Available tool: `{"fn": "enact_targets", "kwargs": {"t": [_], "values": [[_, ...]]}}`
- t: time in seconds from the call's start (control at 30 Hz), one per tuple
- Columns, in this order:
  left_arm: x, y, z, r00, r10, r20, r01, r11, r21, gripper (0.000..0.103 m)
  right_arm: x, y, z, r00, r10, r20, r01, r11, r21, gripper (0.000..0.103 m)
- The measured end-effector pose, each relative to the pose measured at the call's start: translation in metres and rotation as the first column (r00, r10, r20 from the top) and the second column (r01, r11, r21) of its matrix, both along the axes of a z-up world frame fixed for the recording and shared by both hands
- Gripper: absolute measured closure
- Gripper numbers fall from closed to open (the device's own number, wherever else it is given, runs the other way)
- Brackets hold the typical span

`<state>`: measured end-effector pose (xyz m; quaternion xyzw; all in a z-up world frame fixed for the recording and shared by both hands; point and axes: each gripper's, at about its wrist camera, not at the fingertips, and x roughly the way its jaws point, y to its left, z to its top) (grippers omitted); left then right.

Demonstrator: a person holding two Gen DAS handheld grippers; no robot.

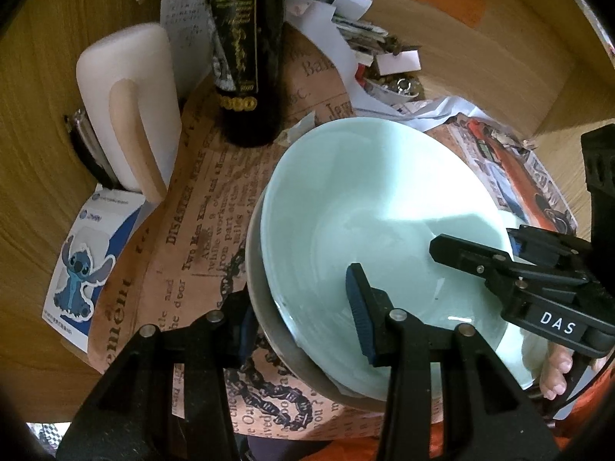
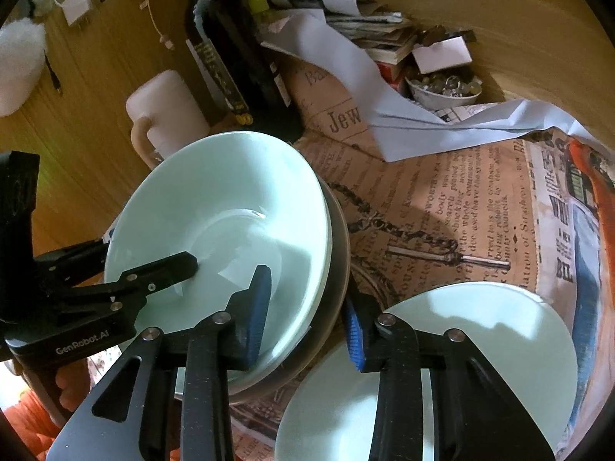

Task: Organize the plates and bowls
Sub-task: 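Lift the nested bowls with both grippers and carry them over the mint green plate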

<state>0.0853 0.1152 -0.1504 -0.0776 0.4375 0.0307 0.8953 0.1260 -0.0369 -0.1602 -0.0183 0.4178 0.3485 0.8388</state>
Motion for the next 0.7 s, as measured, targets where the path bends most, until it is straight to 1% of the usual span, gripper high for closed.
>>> {"fn": "enact_targets", "kwargs": {"t": [0.3,0.7], "values": [[-0.001,-0.012,0.018,0.998,-0.021,0.056,0.021,1.000,0.012,0.060,-0.005,-0.015,0.017,0.999,-0.027,0.044,0.026,0.999,0.030,0.071],[0.002,-0.039,0.031,0.992,-0.074,0.097,0.072,0.997,0.020,0.060,-0.011,-0.043,0.029,0.994,-0.085,0.075,0.081,0.995,0.051,0.071]]}}
